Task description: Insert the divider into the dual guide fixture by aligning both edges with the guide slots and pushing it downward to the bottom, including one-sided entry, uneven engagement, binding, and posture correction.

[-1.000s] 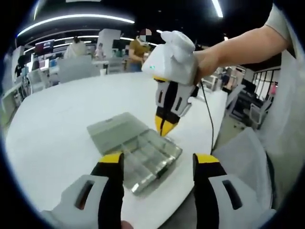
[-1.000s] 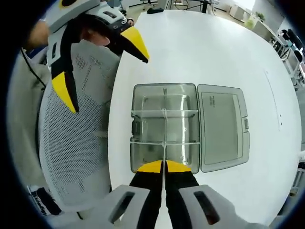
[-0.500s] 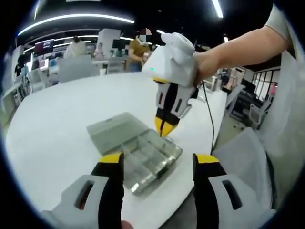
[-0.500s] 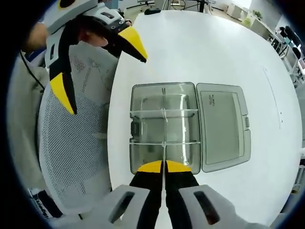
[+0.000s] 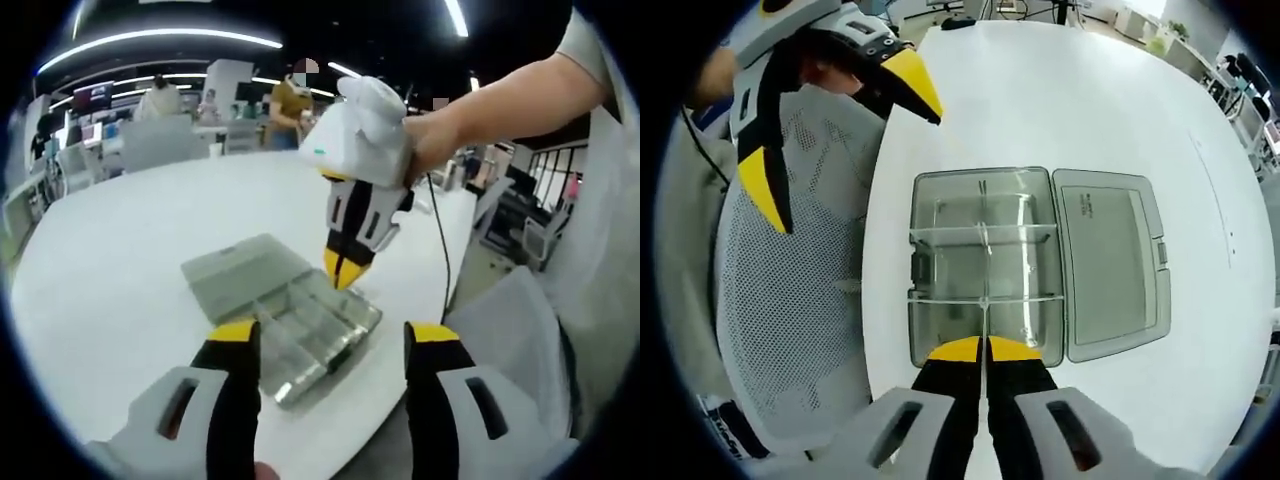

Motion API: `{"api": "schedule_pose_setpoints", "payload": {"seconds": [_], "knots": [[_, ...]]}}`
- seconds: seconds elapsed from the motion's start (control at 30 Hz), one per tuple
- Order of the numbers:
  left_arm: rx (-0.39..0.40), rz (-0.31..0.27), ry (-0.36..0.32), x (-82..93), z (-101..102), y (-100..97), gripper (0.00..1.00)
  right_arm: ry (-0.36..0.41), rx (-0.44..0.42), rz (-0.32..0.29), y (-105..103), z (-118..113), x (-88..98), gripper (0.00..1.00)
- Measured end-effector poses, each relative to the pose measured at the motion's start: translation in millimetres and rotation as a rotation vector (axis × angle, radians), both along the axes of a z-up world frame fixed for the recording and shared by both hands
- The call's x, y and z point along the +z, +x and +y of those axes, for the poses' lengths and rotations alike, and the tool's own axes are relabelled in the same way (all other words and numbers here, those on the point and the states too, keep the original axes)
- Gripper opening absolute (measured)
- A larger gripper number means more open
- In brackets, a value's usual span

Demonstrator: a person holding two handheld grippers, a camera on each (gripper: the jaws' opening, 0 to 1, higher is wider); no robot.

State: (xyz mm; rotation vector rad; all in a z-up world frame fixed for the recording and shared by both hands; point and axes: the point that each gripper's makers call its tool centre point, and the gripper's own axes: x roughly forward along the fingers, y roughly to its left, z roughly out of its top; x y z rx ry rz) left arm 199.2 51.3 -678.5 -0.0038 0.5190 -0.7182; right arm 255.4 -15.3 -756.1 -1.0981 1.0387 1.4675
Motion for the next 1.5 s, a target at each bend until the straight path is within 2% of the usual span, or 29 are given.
{"api": "schedule_pose_setpoints", "payload": {"seconds": [0.6, 1.5], "knots": [[0.005, 0.004, -0.004, -1.6, 2, 1.3, 0.55, -0.004, 0.049, -0.003, 1, 0, -10.7, 0.0], [0.017, 0.011, -0.009, -4.9, 3, 3.3, 0.55, -0.017, 0.041, 0.012, -1, -1, -23.7, 0.0]]}}
